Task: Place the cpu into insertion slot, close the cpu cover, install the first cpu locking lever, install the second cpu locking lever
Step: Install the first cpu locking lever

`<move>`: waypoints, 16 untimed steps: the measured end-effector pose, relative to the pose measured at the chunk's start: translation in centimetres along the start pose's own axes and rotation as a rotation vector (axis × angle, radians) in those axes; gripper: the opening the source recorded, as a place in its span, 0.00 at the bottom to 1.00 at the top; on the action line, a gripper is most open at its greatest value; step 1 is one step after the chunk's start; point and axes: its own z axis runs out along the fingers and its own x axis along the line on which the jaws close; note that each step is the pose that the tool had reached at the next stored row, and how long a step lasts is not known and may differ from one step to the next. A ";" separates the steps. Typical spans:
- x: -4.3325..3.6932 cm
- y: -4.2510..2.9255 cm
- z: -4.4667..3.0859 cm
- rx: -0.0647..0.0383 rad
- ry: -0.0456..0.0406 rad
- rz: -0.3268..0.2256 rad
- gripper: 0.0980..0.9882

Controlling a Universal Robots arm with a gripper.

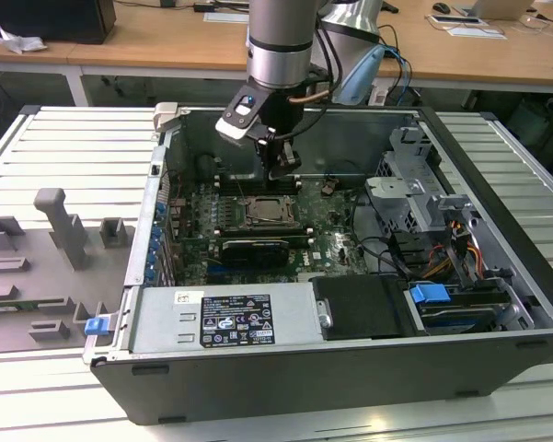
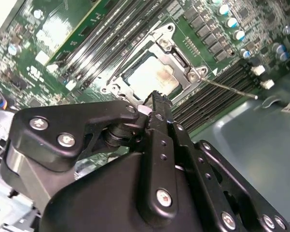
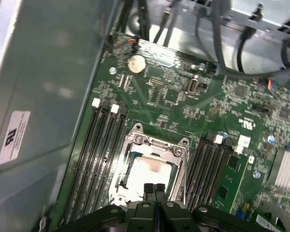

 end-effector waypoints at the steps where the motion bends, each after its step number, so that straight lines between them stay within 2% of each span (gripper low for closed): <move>1: 0.00 0.00 0.00 0.000 0.0000 -0.020 0.01; 4: 0.00 0.00 0.00 -0.002 0.0001 -0.075 0.01; 8: 0.00 0.00 0.02 -0.003 0.0001 -0.117 0.01; 16: 0.01 0.00 0.10 -0.007 0.0003 -0.285 0.01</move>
